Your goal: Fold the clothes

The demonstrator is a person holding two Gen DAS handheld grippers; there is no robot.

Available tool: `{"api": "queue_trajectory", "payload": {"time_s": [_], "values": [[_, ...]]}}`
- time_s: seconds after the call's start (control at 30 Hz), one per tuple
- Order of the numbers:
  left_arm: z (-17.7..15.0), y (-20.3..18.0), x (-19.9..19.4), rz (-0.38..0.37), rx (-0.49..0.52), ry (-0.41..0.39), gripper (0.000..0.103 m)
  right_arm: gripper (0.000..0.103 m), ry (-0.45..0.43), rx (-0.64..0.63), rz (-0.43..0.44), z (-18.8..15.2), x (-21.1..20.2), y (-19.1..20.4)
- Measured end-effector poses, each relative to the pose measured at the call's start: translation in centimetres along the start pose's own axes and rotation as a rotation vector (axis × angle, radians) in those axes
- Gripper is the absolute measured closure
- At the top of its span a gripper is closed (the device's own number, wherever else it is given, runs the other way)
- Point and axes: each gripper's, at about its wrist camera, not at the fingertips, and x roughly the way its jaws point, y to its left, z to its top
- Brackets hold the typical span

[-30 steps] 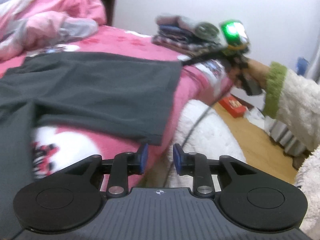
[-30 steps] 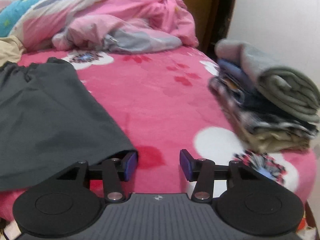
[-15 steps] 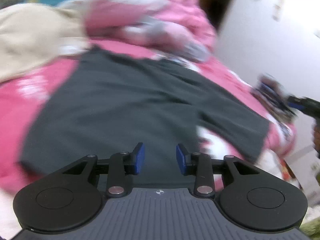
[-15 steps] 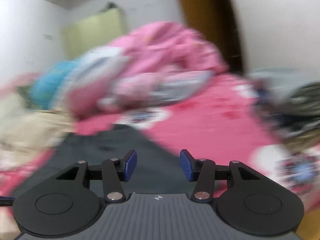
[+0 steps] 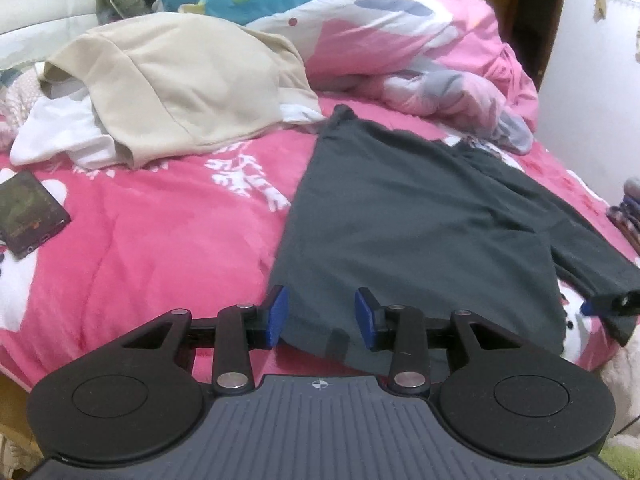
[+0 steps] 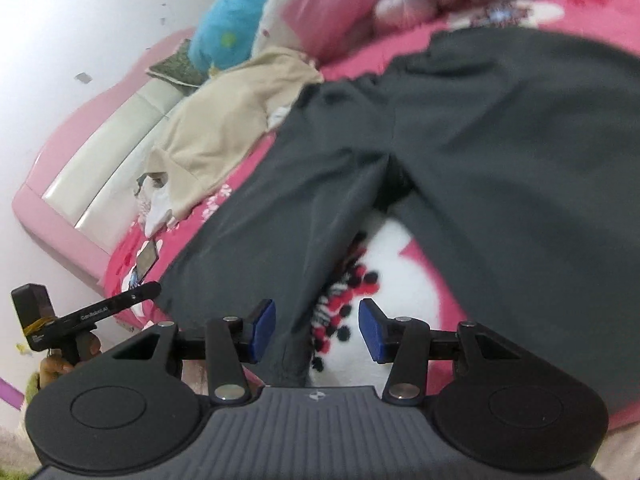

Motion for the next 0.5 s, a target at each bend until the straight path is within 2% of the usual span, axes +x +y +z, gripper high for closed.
{"api": "queue_trajectory", "payload": {"time_s": [0.2,0.37,0.43,0.47,0.5], "values": [[0.1,0.9,0.9,0.007,0.04,-0.002,0.066,0.056,0.061,0.04,0.057,-1.7,2.1,1.1],[0.0,1.7,1.8,0.0,0.059,0.016,0.067,0.058,0.048,0.062,0.029,-2.1,2.6,1.0],[-0.2,1.9,2.2,-0.011,0.063,0.025,0.085,0.059,0.046,0.078,0.032,-2.4,2.6,0.9],[-0.3,1.9,2.2,-0.012,0.066,0.024,0.088,0.06,0.045,0.077,0.032,-2.6,2.7,1.0],[-0.4,1.9,2.1,-0.01,0.065,0.019,0.095,0.065,0.047,0.075,0.032,-2.8,2.8,1.1]]}}
